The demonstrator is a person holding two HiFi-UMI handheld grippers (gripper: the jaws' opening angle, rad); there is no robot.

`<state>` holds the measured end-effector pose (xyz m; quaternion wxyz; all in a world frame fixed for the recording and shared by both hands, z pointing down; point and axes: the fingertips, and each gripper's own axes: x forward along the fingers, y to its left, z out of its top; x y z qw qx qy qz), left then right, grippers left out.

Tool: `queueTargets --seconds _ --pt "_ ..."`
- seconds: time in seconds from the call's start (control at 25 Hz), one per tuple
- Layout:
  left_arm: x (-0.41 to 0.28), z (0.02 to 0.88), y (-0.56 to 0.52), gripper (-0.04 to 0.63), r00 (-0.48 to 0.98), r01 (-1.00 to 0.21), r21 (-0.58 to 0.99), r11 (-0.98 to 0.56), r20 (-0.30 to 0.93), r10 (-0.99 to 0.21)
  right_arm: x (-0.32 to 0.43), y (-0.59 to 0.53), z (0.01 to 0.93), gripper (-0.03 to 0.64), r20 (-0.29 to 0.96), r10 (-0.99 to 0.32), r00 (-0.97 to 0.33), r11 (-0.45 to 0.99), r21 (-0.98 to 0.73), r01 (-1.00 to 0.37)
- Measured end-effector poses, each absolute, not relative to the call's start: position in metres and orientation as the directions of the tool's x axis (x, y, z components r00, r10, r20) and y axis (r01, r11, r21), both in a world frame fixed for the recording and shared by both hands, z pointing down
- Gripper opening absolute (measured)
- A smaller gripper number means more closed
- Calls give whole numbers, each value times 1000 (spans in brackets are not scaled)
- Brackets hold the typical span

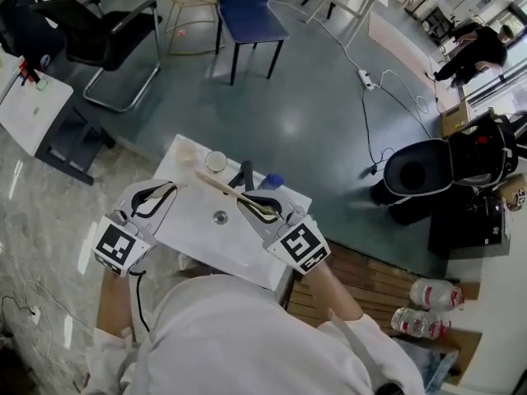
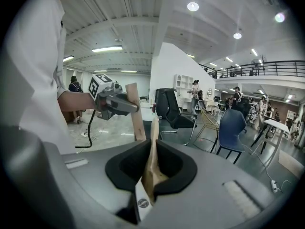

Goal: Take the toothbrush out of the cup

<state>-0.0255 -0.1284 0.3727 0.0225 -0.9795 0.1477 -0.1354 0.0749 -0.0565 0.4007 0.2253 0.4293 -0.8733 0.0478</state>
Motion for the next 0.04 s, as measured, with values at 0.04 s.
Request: queueTargets --seconds 0.04 --pt "-25 372 -127 34 921 -282 -86 -956 255 -295 75 -55 400 31 434 -729 -529 626 111 -771"
